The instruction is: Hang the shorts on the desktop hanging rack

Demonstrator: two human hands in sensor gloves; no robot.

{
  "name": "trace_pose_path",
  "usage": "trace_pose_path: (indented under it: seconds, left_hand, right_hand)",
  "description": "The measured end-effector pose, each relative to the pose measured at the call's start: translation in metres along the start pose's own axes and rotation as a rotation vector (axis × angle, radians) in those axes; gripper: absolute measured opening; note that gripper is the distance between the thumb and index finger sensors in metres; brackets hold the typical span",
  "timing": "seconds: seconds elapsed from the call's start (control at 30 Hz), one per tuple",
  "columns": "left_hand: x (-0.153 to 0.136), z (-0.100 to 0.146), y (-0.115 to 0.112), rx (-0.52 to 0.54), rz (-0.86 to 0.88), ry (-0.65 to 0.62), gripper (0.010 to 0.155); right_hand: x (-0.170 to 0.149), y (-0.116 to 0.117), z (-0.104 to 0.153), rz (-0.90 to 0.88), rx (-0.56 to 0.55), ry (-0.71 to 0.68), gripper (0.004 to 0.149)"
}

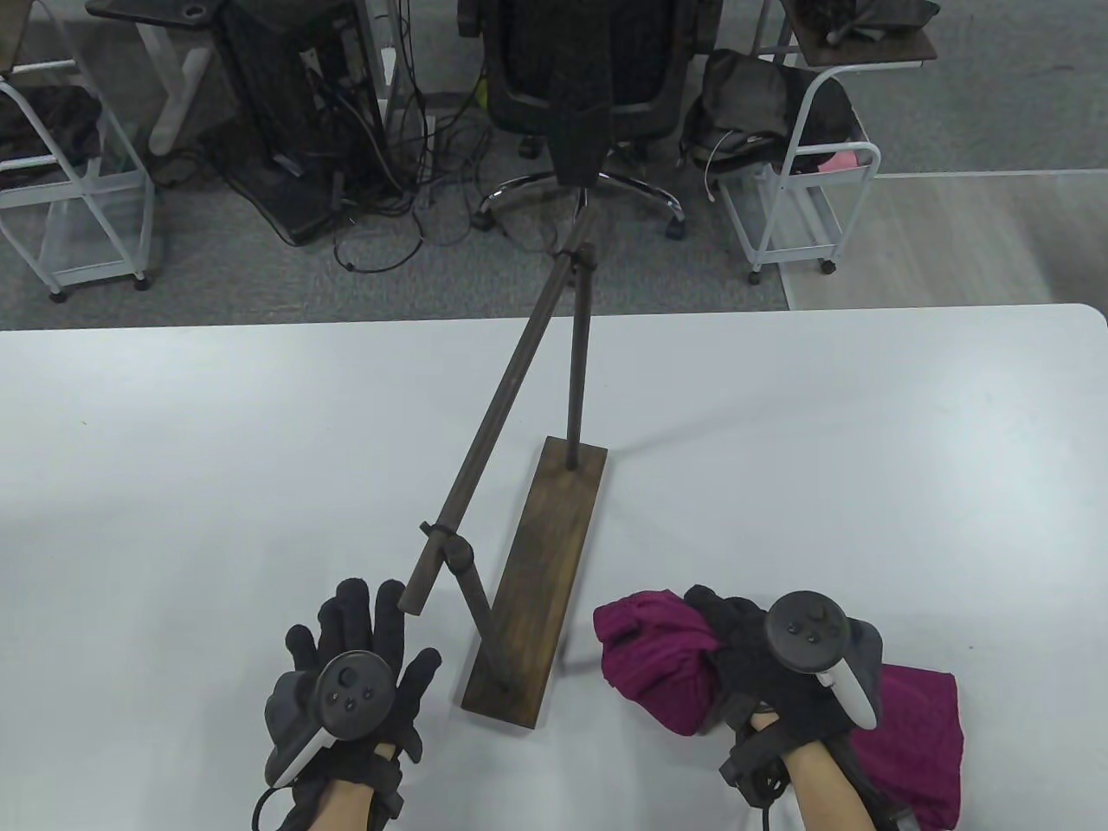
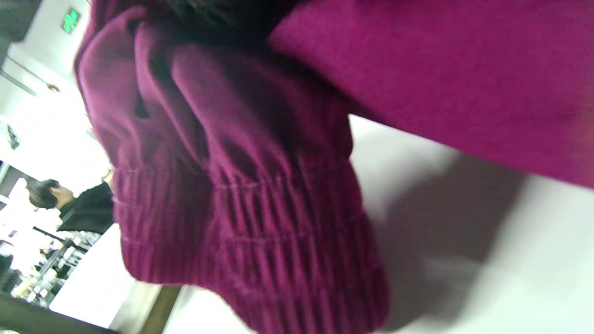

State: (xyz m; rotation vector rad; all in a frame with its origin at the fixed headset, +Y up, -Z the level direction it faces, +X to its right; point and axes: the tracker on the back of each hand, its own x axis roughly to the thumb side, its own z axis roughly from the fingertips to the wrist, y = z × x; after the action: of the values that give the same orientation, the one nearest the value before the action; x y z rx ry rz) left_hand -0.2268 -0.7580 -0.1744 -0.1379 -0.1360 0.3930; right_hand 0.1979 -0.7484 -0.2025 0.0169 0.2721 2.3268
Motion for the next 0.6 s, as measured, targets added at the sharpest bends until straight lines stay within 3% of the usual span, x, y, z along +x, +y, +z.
trace_pose_path:
  seconds: [0.6]
  left_hand:
    - [0.001,0.0,0.0,-0.007,0.01,-0.001,0.08]
  right_hand:
    - [0.0,-0.039,0.002,-0.393,-0.167,-0.081,0.048]
